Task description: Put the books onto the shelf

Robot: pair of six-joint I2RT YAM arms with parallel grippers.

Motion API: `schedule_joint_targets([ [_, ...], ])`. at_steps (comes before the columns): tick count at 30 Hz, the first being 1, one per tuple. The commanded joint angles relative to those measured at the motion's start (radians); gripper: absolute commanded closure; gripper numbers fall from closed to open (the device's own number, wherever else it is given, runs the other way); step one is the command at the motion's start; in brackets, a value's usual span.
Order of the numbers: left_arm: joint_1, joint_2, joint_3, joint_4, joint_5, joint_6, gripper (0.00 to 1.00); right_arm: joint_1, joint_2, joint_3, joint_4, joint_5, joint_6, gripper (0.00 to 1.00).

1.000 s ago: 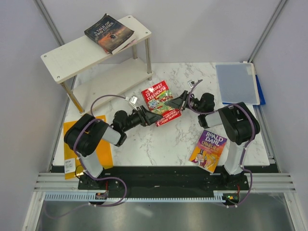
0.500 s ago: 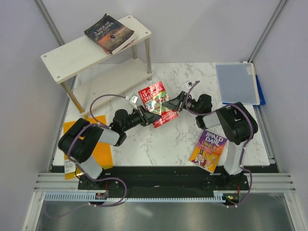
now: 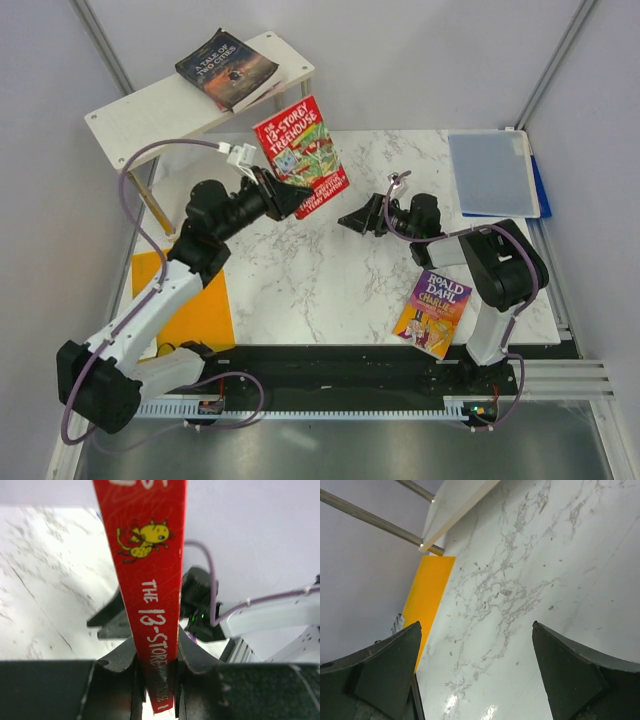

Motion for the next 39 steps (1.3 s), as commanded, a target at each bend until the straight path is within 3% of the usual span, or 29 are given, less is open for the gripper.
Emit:
schedule_joint_targets([
  [1, 0.084, -0.056, 0.224, -0.193, 0.038, 0.095, 0.98, 0.007, -0.052, -0.024, -0.121, 0.036, -0.131, 0.02],
  [8, 0.334, 0.123, 0.764, -0.529, 0.222, 0.046, 0.98, 0.03, -0.024, -0.043, -0.121, 0.038, -0.128, 0.02],
  [12, 0.527, 0.226, 0.913, -0.568, 0.387, -0.133, 0.98, 0.045, -0.026, -0.035, -0.139, 0.04, -0.131, 0.02],
  [18, 0.742, 0.355, 0.988, -0.523, 0.539, -0.379, 0.98, 0.048, -0.033, -0.02, -0.187, 0.044, -0.163, 0.02],
  [27, 0.933, 0.47, 1.009, -0.585, 0.683, -0.433, 0.98, 0.053, -0.018, -0.009, -0.189, 0.036, -0.155, 0.02],
  [39, 0.964, 0.561, 0.982, -0.609, 0.786, -0.402, 0.98, 0.061, 0.013, 0.006, -0.187, 0.029, -0.148, 0.02],
])
